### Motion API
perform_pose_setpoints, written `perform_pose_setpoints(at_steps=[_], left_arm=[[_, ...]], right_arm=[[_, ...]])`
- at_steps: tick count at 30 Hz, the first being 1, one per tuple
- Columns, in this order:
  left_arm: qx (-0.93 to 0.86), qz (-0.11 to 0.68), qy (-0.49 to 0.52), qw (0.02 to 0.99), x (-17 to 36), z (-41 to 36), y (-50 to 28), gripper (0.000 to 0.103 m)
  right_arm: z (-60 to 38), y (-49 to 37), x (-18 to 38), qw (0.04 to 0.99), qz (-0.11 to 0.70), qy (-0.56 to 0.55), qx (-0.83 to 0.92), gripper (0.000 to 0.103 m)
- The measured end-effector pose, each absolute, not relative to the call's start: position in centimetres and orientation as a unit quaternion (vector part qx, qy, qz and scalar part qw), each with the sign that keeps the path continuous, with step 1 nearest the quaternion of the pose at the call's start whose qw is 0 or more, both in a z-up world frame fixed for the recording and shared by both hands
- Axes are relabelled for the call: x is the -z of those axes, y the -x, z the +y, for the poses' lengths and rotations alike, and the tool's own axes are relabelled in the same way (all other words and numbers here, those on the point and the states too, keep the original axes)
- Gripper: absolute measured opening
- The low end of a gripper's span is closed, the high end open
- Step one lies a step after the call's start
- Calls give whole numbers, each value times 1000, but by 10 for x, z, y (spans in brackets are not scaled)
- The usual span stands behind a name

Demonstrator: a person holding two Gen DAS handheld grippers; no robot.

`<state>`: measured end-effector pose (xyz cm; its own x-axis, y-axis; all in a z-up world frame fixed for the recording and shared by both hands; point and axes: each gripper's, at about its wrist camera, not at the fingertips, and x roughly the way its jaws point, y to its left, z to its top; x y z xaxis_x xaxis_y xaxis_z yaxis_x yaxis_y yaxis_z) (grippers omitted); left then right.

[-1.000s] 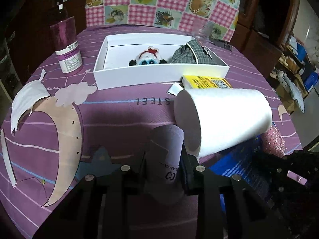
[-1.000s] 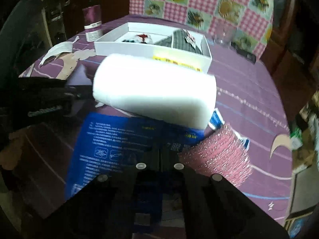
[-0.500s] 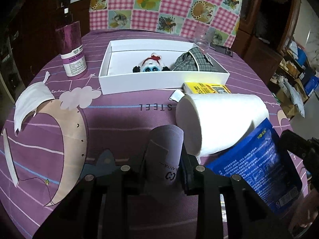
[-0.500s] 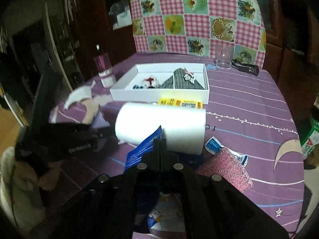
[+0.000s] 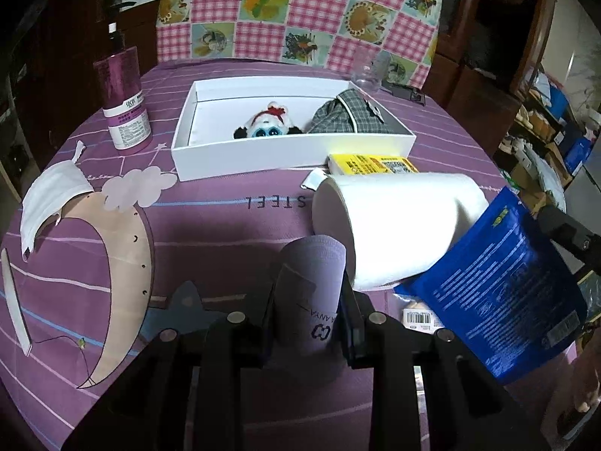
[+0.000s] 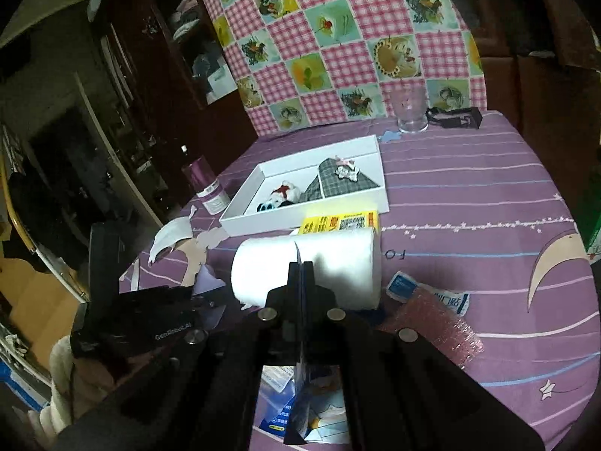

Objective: Organize soft objects
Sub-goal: 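Grasp the blue eye-mask packet with the right gripper while the left gripper holds the foam pad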

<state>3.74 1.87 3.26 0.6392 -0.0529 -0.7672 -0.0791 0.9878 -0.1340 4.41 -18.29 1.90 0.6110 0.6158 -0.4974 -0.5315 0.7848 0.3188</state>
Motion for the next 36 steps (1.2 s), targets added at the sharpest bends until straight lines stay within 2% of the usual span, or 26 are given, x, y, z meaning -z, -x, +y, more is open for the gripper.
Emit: perform_pose_setpoints(at_steps=[11, 19, 24, 36], left_arm=[[-14, 435, 56, 899, -30, 10, -36, 26], [-24, 468, 26, 883, -15, -6, -40, 26], [-26, 459, -6, 888, -14, -19, -37, 27], [-22, 459, 4, 888, -13, -18, -37, 27]], right_arm=[[-173, -50, -8, 876, 335, -73, -339, 1], [-171, -66, 11, 831, 398, -121, -369, 1], [-168, -72, 23, 810, 431, -135, -374, 3], [-157, -83, 49, 754, 514, -143, -383, 5]])
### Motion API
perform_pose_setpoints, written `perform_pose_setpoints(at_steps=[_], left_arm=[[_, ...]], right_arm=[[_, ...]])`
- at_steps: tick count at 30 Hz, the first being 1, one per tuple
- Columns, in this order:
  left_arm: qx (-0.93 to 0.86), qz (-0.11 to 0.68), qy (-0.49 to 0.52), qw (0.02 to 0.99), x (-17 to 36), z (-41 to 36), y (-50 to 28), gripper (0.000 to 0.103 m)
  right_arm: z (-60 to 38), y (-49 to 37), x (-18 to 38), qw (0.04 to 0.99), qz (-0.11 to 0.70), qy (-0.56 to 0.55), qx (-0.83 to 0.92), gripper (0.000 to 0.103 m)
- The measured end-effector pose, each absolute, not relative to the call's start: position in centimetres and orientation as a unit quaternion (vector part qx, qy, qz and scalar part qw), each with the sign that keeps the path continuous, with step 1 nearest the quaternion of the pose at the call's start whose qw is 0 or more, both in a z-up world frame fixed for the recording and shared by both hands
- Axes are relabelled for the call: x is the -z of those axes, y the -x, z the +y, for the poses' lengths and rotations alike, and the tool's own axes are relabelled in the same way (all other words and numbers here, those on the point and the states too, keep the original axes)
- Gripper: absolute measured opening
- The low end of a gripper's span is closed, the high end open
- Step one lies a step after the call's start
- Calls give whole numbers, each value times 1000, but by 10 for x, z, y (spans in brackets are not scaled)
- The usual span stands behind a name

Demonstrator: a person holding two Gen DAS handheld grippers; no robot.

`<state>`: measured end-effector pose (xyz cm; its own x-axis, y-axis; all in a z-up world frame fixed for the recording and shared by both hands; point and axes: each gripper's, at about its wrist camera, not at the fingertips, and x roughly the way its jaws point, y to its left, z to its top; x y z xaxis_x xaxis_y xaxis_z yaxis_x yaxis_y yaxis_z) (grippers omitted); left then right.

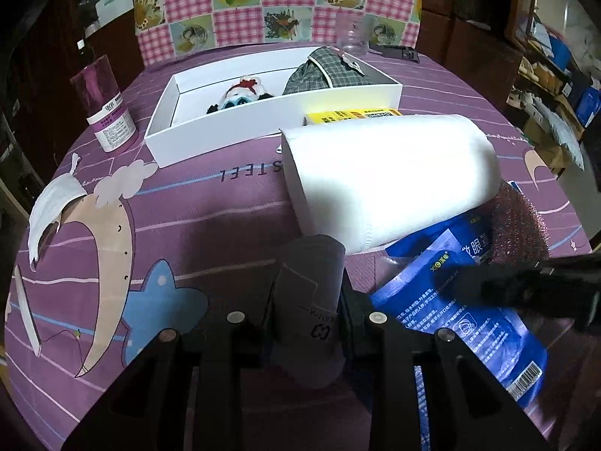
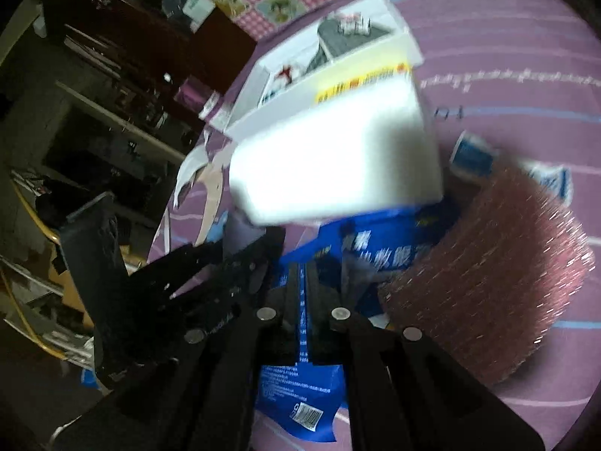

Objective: Organize soft objects
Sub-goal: 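Grasp the blue eye-mask packet with the right gripper while the left gripper holds the foam pad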

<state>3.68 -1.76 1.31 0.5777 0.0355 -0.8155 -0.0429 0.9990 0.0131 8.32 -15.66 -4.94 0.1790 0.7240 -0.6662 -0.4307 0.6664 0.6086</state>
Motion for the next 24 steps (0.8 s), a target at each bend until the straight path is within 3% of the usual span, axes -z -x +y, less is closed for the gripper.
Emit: perform_pose_setpoints(at_steps=[8, 11, 12, 13, 22, 24], left_arm=[[-22, 459, 3, 888, -13, -18, -37, 27], [-22, 459, 2, 888, -13, -18, -37, 27], [-22, 459, 1, 888, -13, -18, -37, 27], [-22, 459, 2, 888, -13, -18, -37, 27], [-22, 458, 2, 888, -13, -19, -37, 27], [-22, 458, 1, 889, -13, -19, -37, 27]], right_arm=[[-163, -80, 37, 785, 492, -114, -359, 8], [-171, -83, 33, 798, 487, -109, -338, 31], [-173, -85, 33, 799, 488, -112, -334, 43], [-175, -86, 33, 797, 489, -116, -335, 46], [-167, -86, 44, 744, 550, -96, -366, 44], [-170, -85, 48, 732, 559, -108, -375, 37]])
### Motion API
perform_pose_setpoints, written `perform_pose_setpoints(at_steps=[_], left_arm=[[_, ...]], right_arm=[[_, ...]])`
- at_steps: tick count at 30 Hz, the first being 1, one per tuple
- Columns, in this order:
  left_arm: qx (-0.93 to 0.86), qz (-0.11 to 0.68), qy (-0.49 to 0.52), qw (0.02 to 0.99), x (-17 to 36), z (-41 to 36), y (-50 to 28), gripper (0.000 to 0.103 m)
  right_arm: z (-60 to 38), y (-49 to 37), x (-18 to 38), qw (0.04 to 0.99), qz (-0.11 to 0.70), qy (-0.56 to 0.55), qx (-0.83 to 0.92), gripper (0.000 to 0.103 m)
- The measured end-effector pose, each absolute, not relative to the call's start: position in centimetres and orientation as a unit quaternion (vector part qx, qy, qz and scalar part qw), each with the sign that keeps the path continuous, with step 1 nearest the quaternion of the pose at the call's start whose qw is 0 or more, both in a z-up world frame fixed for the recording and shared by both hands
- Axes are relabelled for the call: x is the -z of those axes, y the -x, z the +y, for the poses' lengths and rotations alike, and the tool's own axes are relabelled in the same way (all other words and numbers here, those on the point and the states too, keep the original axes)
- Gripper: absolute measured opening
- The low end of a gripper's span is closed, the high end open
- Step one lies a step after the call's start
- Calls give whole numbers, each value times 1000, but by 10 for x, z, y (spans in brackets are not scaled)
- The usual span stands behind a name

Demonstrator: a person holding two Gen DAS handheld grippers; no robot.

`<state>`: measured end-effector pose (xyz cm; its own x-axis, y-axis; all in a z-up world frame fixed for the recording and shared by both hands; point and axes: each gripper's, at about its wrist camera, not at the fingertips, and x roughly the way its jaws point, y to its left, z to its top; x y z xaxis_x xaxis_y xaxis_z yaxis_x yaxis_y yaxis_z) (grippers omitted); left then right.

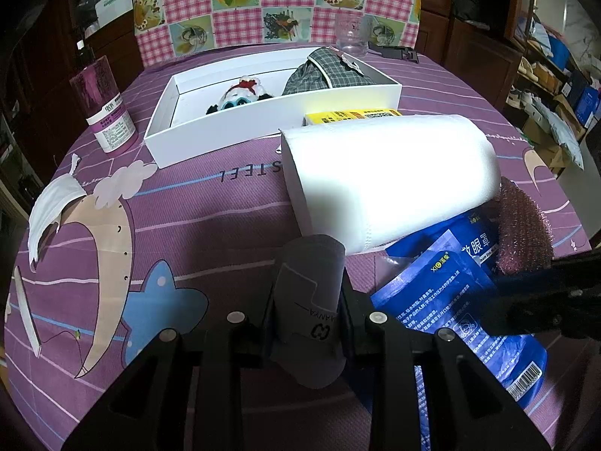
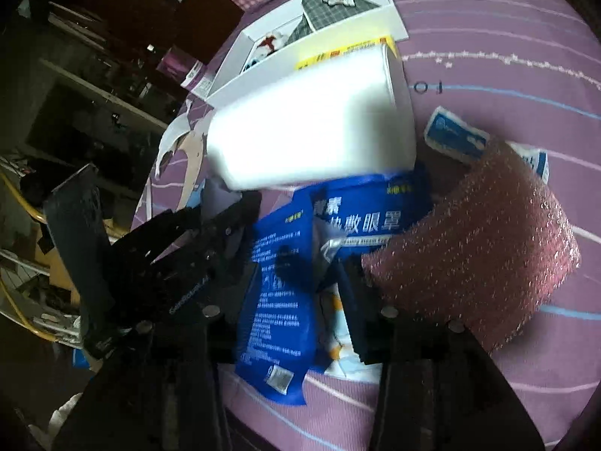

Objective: Organize soft objects

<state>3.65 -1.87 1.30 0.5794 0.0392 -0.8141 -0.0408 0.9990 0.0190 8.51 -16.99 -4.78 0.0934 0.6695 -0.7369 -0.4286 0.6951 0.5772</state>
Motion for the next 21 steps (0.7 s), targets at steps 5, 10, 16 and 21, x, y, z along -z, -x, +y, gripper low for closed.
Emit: perform_pose_setpoints(at_steps=[5, 10, 16, 21], left_arm=[[-22, 458, 0, 889, -13, -19, -36, 27], [-25, 456, -3, 890, -13, -20, -36, 27], [-23, 456, 2, 890, -13, -18, -36, 27], [-25, 457, 6, 889, -14, -16, -37, 26]], right_arm=[[-165, -79, 51, 725, 558, -111, -389, 24], [-155, -76, 51, 710, 551, -126, -420, 20], [-145, -75, 60, 702, 559, -134, -421, 9], [-157, -75, 50, 718, 530, -151, -424, 6]])
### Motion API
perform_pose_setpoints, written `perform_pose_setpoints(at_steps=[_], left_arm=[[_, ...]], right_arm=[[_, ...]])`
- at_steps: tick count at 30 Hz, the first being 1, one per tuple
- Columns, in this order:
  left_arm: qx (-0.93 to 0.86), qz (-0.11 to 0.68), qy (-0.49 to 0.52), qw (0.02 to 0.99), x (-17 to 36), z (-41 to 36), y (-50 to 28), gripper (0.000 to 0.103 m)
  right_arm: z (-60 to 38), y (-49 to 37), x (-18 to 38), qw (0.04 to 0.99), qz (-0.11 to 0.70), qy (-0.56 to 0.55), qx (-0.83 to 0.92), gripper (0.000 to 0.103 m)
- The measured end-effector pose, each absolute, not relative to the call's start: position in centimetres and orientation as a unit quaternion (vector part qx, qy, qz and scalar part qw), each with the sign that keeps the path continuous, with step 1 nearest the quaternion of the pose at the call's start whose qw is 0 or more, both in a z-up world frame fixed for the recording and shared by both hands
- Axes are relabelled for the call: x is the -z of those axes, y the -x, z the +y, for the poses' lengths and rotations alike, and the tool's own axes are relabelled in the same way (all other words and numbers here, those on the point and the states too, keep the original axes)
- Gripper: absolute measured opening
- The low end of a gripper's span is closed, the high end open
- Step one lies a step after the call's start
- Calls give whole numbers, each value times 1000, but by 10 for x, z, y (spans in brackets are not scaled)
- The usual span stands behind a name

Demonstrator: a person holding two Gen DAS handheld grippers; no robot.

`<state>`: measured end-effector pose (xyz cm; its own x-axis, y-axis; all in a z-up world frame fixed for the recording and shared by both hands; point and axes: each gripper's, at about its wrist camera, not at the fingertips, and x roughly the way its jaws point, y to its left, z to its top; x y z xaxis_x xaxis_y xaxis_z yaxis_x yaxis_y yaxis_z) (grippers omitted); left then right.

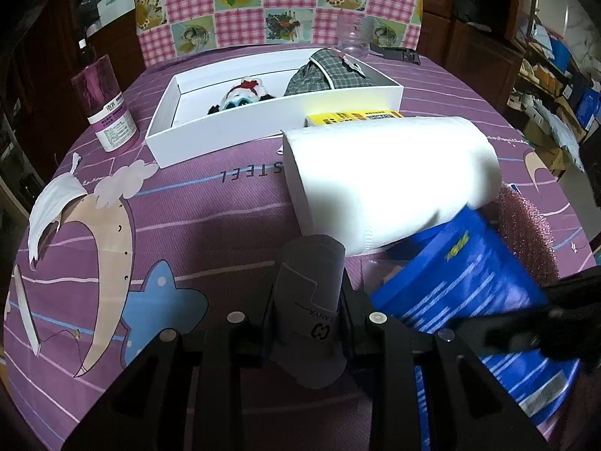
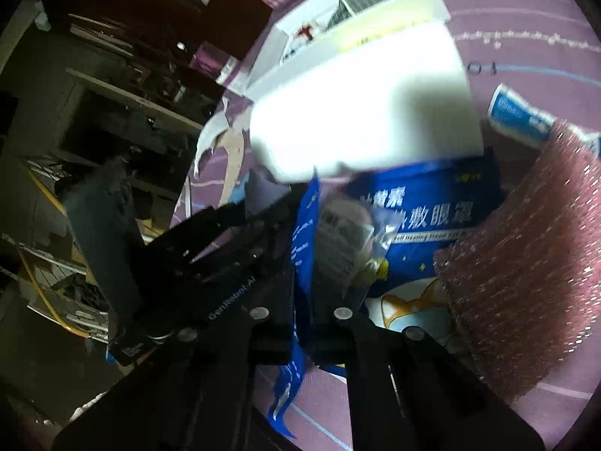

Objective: Organize soft objects

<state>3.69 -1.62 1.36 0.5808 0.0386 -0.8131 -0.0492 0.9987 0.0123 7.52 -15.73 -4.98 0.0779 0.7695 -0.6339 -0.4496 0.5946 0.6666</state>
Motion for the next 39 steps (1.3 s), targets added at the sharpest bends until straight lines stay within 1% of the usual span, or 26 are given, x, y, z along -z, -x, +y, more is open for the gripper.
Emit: perform_pose_setpoints(at_steps=[12, 15, 20, 24, 29, 33, 39], left_arm=[[-40, 410, 42, 910, -37, 7, -30, 26], [-39, 393, 52, 917, -46, 12, -29, 26], [-40, 393, 72, 916, -65, 23, -34, 26], [-48, 386, 79, 918, -92, 32, -38, 26], [-62, 368, 82, 924, -126, 48, -50, 26], [-67, 361, 93, 926, -143, 61, -68, 26], [-70, 364, 111, 922, -149, 76, -103, 26]], right_arm=[[-182, -72, 17, 750, 453, -192, -442, 6], [-190, -75, 7, 756, 444, -205, -435, 6], [-192, -85, -24, 775, 440, -199, -408, 6], [-191, -101, -60, 788, 432, -202, -389, 6], [-179, -127, -91, 797, 421, -211, -378, 6], [-167, -152, -100, 793, 418, -230, -380, 6], [-154, -186, -107, 799, 401, -259, -365, 6]])
